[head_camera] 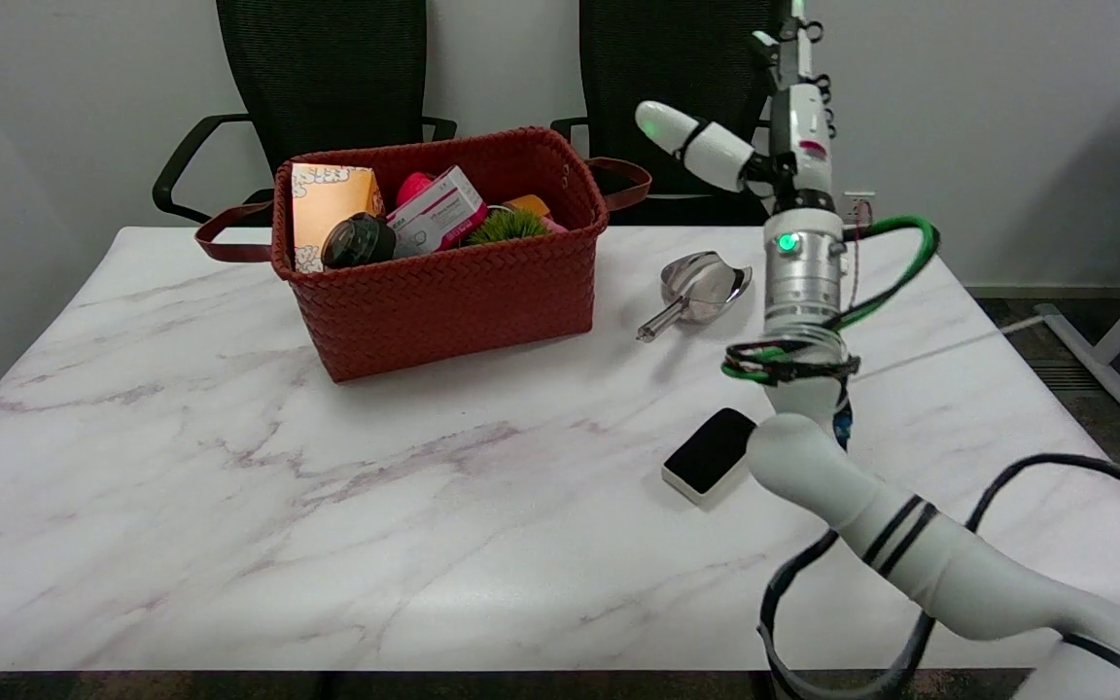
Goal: Place the white paper box into the brown storage basket.
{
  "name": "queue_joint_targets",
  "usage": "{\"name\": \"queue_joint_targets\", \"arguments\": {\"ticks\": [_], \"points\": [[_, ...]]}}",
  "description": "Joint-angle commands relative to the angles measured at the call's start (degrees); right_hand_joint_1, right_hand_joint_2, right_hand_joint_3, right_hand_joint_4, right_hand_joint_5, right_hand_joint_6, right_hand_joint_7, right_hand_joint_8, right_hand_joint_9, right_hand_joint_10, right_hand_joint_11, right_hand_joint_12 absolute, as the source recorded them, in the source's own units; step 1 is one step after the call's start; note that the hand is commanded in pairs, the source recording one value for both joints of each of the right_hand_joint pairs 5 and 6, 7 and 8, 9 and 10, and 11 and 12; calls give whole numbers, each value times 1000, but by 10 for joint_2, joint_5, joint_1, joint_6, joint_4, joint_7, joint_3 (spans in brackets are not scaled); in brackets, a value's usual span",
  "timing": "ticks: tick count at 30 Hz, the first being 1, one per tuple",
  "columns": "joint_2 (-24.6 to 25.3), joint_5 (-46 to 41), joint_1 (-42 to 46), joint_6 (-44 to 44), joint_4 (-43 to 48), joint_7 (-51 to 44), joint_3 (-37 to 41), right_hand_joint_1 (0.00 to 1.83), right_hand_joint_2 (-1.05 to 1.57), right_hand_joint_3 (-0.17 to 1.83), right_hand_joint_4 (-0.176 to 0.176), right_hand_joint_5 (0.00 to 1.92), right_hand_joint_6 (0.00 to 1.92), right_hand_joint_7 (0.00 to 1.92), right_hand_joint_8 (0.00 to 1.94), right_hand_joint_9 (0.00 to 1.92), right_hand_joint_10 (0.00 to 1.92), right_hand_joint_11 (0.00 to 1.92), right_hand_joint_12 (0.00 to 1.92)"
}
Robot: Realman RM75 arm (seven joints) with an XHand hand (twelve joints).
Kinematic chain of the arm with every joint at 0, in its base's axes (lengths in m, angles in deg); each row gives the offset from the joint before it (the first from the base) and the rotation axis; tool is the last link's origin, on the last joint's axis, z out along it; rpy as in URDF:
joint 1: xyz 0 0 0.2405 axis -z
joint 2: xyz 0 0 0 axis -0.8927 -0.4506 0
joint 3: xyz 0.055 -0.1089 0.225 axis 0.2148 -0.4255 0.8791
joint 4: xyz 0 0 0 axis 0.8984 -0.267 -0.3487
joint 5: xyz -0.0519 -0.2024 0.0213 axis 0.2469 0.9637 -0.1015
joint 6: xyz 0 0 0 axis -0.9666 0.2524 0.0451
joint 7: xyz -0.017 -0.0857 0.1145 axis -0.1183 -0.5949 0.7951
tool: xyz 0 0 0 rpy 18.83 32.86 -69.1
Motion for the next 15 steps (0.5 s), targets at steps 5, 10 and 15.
{"name": "queue_joint_targets", "arguments": {"ticks": [5, 10, 15], "points": [[-23, 87, 198, -171, 103, -1, -3, 894, 682, -175, 0, 0, 0, 280, 280, 274, 274, 291, 291], [-25, 87, 200, -223, 89, 0, -36, 896, 686, -175, 0, 0, 0, 281, 281, 275, 275, 296, 296], [-29, 83, 201, -251, 78, 1, -52, 899, 684, -175, 0, 0, 0, 275, 275, 274, 274, 295, 295]]}}
